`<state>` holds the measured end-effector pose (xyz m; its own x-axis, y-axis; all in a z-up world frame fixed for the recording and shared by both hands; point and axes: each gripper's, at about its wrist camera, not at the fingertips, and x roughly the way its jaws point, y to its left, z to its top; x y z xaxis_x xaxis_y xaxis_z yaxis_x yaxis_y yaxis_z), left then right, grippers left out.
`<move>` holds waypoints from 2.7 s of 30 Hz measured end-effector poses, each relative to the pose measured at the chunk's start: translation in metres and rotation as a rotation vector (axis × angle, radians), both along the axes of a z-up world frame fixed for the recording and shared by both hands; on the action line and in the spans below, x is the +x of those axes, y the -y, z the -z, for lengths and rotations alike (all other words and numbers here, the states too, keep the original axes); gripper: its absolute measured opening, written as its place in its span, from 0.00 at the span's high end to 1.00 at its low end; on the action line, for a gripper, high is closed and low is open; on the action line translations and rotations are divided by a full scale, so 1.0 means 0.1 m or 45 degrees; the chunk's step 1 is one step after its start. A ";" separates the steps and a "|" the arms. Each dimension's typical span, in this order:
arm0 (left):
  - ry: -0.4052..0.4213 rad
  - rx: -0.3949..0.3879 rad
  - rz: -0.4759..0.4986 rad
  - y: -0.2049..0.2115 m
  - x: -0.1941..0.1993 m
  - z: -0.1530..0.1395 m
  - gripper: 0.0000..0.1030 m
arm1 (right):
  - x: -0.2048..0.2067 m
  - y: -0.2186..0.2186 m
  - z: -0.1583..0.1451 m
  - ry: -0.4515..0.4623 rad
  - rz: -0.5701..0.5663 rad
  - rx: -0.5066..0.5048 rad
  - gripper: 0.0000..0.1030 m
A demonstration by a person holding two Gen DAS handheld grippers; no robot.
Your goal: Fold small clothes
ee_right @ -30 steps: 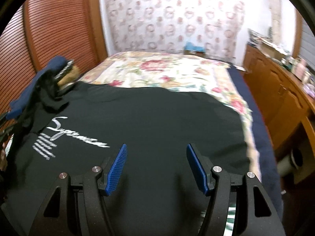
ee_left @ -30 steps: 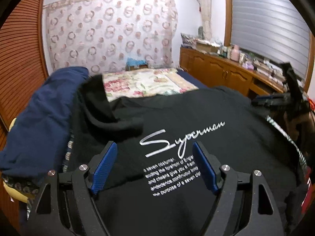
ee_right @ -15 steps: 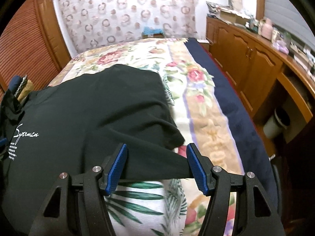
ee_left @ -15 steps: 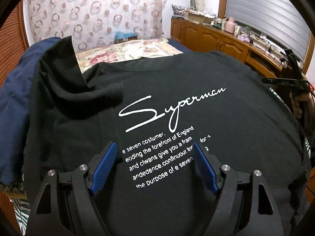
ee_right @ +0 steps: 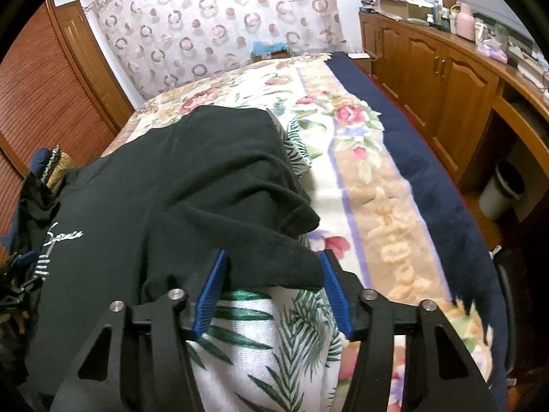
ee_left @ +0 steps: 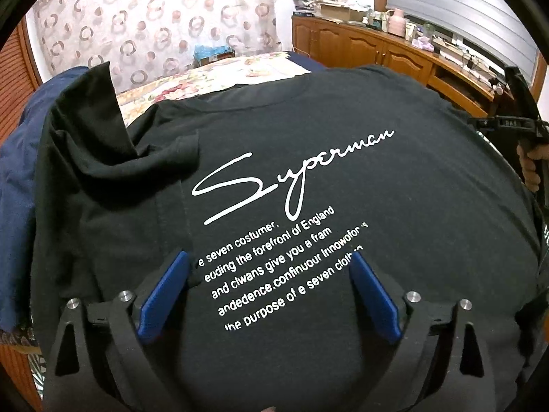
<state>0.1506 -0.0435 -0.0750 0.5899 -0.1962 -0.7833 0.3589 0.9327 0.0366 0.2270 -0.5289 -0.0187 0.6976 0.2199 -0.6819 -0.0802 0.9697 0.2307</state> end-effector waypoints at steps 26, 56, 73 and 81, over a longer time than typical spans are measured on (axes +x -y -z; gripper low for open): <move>0.022 0.008 0.009 -0.02 0.00 -0.03 0.06 | -0.35 -1.26 -0.76 0.371 -0.394 -0.224 0.94; 0.260 -0.197 -0.030 -0.21 -0.35 -0.64 0.06 | 0.39 -1.02 0.11 0.072 -0.205 -0.160 0.49; 0.256 -0.232 -0.117 -0.52 -0.37 -0.59 0.06 | 0.58 -1.33 -0.44 0.217 -0.321 -0.321 0.98; 0.266 -0.247 -0.140 -0.61 -0.38 -0.60 0.06 | 0.79 -2.10 -0.76 0.327 -0.460 -0.345 0.98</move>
<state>0.1126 0.0177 -0.0151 0.7601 -0.2565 -0.5971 0.2590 0.9622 -0.0836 0.3059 -0.3185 0.0576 0.7623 0.3169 -0.5643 -0.4418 0.8920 -0.0959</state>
